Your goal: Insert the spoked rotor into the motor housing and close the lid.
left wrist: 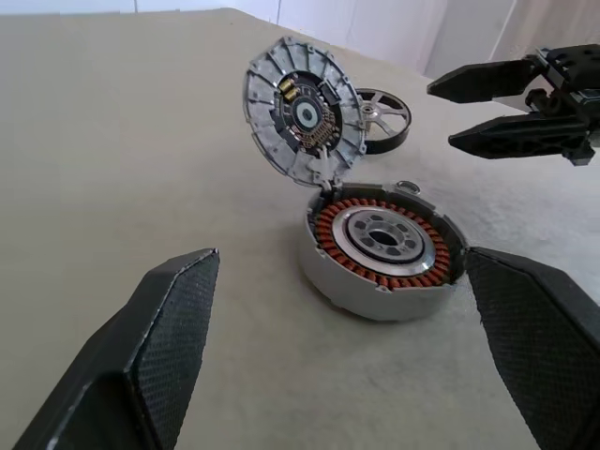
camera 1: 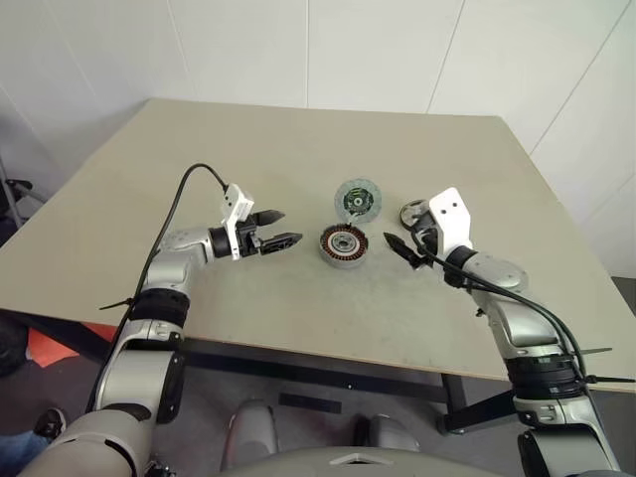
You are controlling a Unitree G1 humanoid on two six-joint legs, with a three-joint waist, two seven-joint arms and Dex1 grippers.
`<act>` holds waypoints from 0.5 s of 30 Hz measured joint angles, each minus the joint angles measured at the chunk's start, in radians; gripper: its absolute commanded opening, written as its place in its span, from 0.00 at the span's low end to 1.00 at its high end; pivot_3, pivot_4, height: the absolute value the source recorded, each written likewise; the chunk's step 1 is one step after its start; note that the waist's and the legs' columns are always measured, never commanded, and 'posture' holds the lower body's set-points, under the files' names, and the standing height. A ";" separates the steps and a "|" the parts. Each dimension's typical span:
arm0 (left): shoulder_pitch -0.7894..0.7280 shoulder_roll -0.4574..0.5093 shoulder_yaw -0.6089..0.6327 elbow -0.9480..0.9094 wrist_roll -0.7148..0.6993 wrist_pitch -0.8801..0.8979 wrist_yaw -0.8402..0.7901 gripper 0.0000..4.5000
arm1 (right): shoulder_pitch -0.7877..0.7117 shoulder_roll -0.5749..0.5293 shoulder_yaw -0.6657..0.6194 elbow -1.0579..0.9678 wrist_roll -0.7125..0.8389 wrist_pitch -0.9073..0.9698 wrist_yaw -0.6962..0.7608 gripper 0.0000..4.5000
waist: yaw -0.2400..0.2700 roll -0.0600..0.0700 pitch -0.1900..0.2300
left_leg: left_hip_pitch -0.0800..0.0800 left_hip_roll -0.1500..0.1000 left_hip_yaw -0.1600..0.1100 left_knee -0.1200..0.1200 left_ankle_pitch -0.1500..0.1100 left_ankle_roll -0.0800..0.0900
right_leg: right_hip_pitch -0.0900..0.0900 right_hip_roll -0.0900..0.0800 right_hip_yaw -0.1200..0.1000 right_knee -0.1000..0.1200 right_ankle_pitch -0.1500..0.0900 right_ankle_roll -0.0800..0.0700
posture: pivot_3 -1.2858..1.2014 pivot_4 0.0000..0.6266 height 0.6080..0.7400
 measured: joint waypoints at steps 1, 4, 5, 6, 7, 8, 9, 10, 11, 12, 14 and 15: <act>0.009 -0.003 -0.003 -0.024 -0.010 0.018 0.002 0.98 | -0.001 0.010 0.007 0.016 -0.003 0.001 -0.005 0.85 | -0.001 0.000 0.000 | 0.000 0.000 0.000 0.000 0.000 0.000 | 0.000 0.000 0.000 0.000 -0.001 0.001 | 0.52 0.00 1.00; 0.016 -0.002 -0.005 -0.060 -0.029 0.043 0.020 0.98 | -0.008 0.026 0.006 0.080 -0.003 0.004 -0.024 0.85 | -0.006 0.000 0.000 | 0.000 0.000 0.000 0.000 0.000 0.000 | 0.000 0.000 0.000 0.000 0.000 0.000 | 0.52 0.00 1.00; 0.018 -0.001 -0.005 -0.069 -0.033 0.049 0.024 0.98 | -0.010 0.032 0.003 0.099 -0.003 0.004 -0.029 0.85 | -0.010 0.000 0.000 | 0.000 0.000 0.000 0.000 0.000 0.000 | 0.000 0.000 0.000 0.000 0.001 -0.002 | 0.52 0.00 1.00; 0.018 -0.001 -0.005 -0.073 -0.035 0.053 0.028 0.98 | -0.012 0.036 0.002 0.112 -0.003 0.004 -0.035 0.85 | -0.014 0.000 0.000 | 0.000 0.000 0.000 -0.001 0.000 0.000 | 0.000 0.000 0.000 0.000 0.002 -0.004 | 0.52 0.00 1.00; 0.020 -0.001 -0.006 -0.078 -0.036 0.056 0.033 0.98 | -0.012 0.039 0.002 0.124 -0.003 0.004 -0.039 0.85 | -0.018 0.000 0.000 | 0.000 0.000 0.000 -0.001 0.000 0.000 | 0.000 0.000 0.000 -0.001 0.002 -0.003 | 0.52 0.00 1.00; 0.021 -0.001 -0.007 -0.082 -0.036 0.059 0.039 0.98 | -0.013 0.041 0.001 0.136 -0.003 0.003 -0.043 0.85 | -0.020 0.000 0.000 | 0.000 0.000 0.000 -0.001 0.000 0.000 | 0.000 0.000 0.000 -0.001 0.002 -0.003 | 0.52 0.00 1.00; 0.021 -0.001 -0.008 -0.086 -0.038 0.061 0.040 0.98 | -0.014 0.042 0.000 0.144 -0.003 0.002 -0.046 0.85 | -0.021 0.000 0.000 | 0.000 0.000 0.000 -0.002 0.000 0.000 | 0.000 0.000 0.000 -0.001 0.002 -0.003 | 0.52 0.00 1.00; 0.021 -0.001 -0.009 -0.089 -0.039 0.061 0.042 0.98 | -0.015 0.043 -0.004 0.148 -0.003 0.002 -0.048 0.85 | -0.022 0.000 0.000 | 0.000 0.000 0.000 -0.002 0.000 0.000 | -0.001 0.000 0.000 -0.001 0.002 -0.003 | 0.52 0.00 1.00; 0.021 -0.001 -0.010 -0.092 -0.039 0.061 0.043 0.98 | -0.018 0.044 -0.009 0.155 -0.003 0.001 -0.051 0.85 | -0.024 0.000 0.000 | 0.000 0.000 0.000 -0.002 0.000 0.000 | -0.001 0.001 0.000 -0.001 0.002 -0.003 | 0.52 0.00 1.00; 0.021 -0.001 -0.012 -0.094 -0.039 0.061 0.044 0.98 | -0.021 0.045 -0.013 0.160 -0.002 0.000 -0.052 0.85 | -0.024 0.000 0.000 | 0.000 0.000 0.000 -0.002 0.000 0.000 | -0.001 0.001 0.000 -0.001 0.002 -0.003 | 0.52 0.00 1.00; 0.021 -0.001 -0.014 -0.096 -0.040 0.060 0.049 0.98 | -0.031 0.050 -0.023 0.174 -0.002 -0.002 -0.058 0.85 | -0.024 0.000 0.000 | 0.000 0.000 0.000 -0.002 0.000 0.000 | -0.001 0.001 0.000 -0.001 0.002 -0.003 | 0.52 0.00 1.00; 0.021 -0.001 -0.014 -0.096 -0.040 0.060 0.050 0.98 | -0.034 0.054 -0.027 0.179 -0.002 -0.002 -0.060 0.85 | -0.024 0.000 0.000 | 0.000 0.000 0.000 -0.002 0.000 0.000 | 0.000 0.001 0.000 -0.001 0.002 -0.003 | 0.52 0.00 1.00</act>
